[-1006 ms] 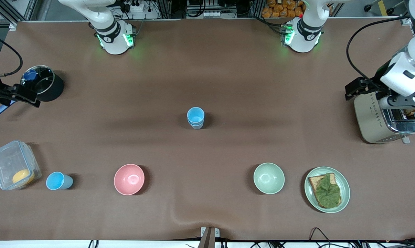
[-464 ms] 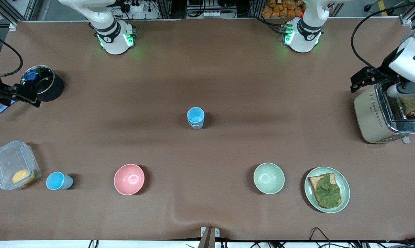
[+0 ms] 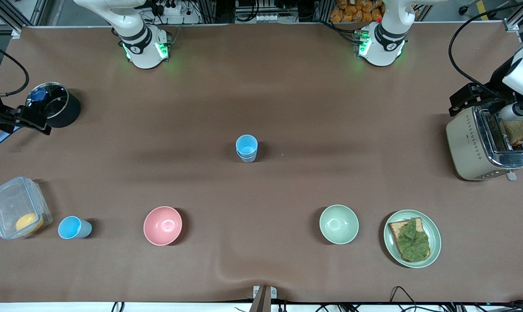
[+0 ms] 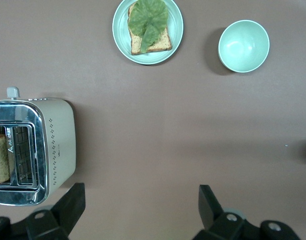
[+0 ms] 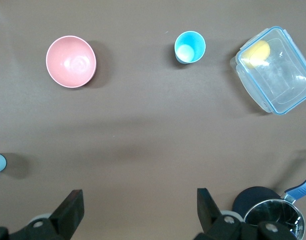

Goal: Stack blue cups with both arms

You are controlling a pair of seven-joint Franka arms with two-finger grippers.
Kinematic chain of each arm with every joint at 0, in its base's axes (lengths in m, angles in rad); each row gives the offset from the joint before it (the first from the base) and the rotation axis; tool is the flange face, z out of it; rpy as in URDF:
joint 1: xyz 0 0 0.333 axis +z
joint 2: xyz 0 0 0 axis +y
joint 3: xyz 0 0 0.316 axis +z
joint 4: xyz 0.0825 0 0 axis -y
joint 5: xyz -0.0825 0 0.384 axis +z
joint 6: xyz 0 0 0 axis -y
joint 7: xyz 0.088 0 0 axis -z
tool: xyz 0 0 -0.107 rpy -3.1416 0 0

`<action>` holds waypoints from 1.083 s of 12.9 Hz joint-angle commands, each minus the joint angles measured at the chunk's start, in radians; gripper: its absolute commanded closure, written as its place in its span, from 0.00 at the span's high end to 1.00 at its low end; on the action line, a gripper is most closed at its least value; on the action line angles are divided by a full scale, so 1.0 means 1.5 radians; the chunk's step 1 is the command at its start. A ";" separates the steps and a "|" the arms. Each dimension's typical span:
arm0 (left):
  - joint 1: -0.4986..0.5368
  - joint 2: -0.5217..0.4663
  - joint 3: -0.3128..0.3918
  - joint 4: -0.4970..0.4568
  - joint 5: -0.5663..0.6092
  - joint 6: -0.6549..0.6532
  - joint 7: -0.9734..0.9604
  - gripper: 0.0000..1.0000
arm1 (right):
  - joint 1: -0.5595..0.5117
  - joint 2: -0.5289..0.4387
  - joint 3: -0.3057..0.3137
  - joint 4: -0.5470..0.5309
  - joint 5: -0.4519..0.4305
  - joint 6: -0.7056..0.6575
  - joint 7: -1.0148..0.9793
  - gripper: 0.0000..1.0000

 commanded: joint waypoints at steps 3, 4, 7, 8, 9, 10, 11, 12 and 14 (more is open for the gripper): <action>0.020 -0.004 -0.015 0.011 -0.013 -0.022 -0.001 1.00 | -0.005 -0.001 0.005 0.000 -0.005 -0.003 0.000 1.00; 0.019 -0.006 -0.014 0.011 -0.013 -0.025 -0.004 1.00 | -0.005 -0.001 0.005 0.000 -0.005 -0.003 0.000 1.00; 0.019 -0.007 -0.014 0.017 -0.015 -0.033 -0.010 1.00 | -0.005 -0.001 0.005 0.000 -0.005 -0.003 0.000 1.00; 0.019 -0.007 -0.014 0.019 -0.023 -0.033 -0.033 1.00 | -0.005 -0.001 0.005 0.000 -0.005 -0.003 0.000 1.00; 0.018 -0.006 -0.014 0.020 -0.025 -0.033 -0.051 1.00 | -0.005 0.000 0.005 0.000 -0.005 -0.003 0.000 1.00; 0.019 -0.005 -0.014 0.020 -0.020 -0.034 -0.051 1.00 | -0.005 -0.001 0.005 0.000 -0.005 -0.003 0.000 1.00; 0.019 -0.005 -0.013 0.021 -0.016 -0.036 -0.050 1.00 | -0.005 -0.001 0.005 0.000 -0.005 -0.003 0.000 1.00; 0.019 -0.005 -0.013 0.023 -0.015 -0.038 -0.049 1.00 | -0.005 -0.001 0.005 0.000 -0.005 -0.003 0.000 1.00; 0.018 -0.004 -0.013 0.024 -0.013 -0.038 -0.044 1.00 | -0.005 0.000 0.005 0.000 -0.005 -0.003 0.000 1.00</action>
